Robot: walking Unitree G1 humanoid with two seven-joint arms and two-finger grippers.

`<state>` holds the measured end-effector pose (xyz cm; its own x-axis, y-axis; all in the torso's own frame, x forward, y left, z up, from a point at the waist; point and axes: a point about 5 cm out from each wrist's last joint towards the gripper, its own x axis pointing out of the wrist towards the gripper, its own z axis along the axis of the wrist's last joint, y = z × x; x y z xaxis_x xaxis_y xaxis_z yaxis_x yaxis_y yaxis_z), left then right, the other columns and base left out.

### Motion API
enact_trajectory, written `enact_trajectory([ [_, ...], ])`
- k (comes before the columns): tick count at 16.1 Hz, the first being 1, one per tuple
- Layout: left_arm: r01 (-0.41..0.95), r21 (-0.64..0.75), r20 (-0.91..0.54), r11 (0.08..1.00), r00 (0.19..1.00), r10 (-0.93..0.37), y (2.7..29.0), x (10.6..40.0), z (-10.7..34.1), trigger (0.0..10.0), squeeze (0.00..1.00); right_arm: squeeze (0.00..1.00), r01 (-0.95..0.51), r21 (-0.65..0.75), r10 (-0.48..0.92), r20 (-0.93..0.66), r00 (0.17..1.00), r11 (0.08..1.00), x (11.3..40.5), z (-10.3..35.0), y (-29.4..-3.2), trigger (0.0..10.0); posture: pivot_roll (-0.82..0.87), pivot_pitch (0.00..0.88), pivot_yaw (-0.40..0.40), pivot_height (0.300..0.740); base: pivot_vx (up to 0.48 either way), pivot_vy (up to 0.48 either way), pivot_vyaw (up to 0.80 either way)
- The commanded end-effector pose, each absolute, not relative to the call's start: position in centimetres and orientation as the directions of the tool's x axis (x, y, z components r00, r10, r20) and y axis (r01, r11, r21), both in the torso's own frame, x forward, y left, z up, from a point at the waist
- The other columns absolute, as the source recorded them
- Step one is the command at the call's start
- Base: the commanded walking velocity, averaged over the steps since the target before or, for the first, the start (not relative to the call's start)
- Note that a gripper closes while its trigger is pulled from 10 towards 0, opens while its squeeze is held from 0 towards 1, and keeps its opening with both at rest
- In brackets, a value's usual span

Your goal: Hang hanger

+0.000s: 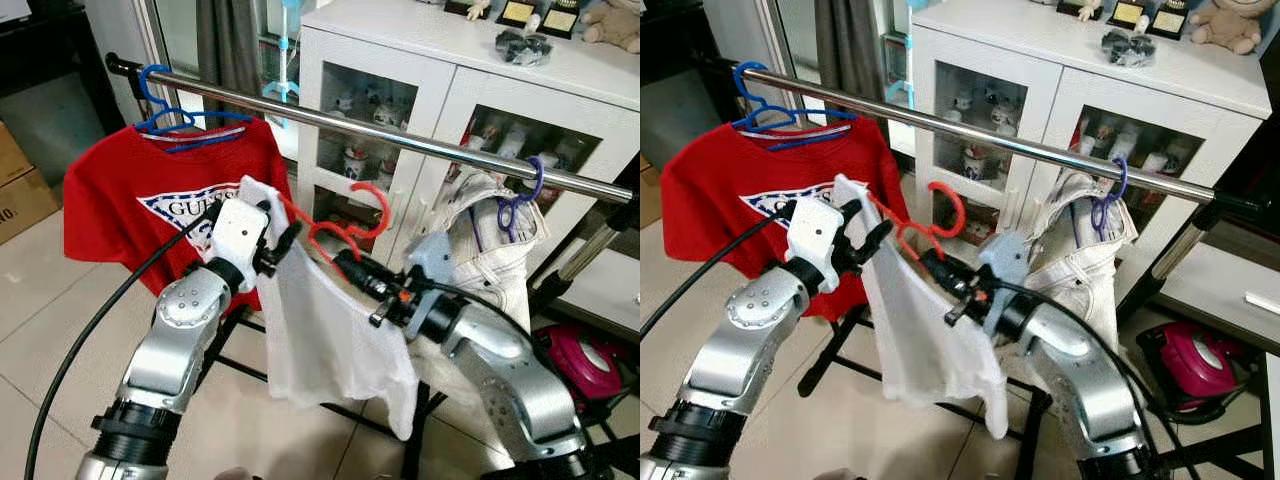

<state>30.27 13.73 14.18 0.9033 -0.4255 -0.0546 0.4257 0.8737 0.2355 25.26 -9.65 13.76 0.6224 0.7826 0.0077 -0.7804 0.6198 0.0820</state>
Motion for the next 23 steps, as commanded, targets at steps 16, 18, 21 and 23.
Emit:
enact_trajectory([
  [16, 0.408, 0.195, -0.024, 0.892, 0.911, -0.411, 14.0, 31.2, 13.9, 0.0, 0.00, 0.00, -0.788, 0.061, 0.786, 0.063, 0.615, 0.612, 24.7, 14.8, -10.1, 0.0, -0.08, 0.000, -0.027, 0.740, 0.000, 0.000, 0.00],
  [18, 0.430, 0.209, -0.015, 0.878, 0.899, -0.437, 13.9, 31.2, 14.3, 0.0, 0.00, 0.00, -0.790, 0.042, 0.789, 0.030, 0.613, 0.612, 24.8, 14.4, -10.2, 0.0, -0.08, 0.000, -0.029, 0.740, 0.000, 0.000, 0.00],
  [21, 0.493, 0.213, 0.077, 0.844, 0.852, -0.517, 14.2, 30.2, 16.1, 0.0, 0.00, 0.00, -0.735, -0.049, 0.725, -0.134, 0.676, 0.676, 25.5, 12.4, -12.0, 0.0, -0.08, 0.000, -0.035, 0.740, 0.000, 0.000, 0.00],
  [23, 0.516, 0.203, 0.087, 0.832, 0.837, -0.540, 14.8, 29.7, 16.7, 0.0, 0.00, 0.00, -0.721, -0.067, 0.704, -0.171, 0.689, 0.689, 25.6, 12.1, -12.9, 0.0, -0.08, 0.000, -0.040, 0.740, 0.000, 0.000, 0.00],
])
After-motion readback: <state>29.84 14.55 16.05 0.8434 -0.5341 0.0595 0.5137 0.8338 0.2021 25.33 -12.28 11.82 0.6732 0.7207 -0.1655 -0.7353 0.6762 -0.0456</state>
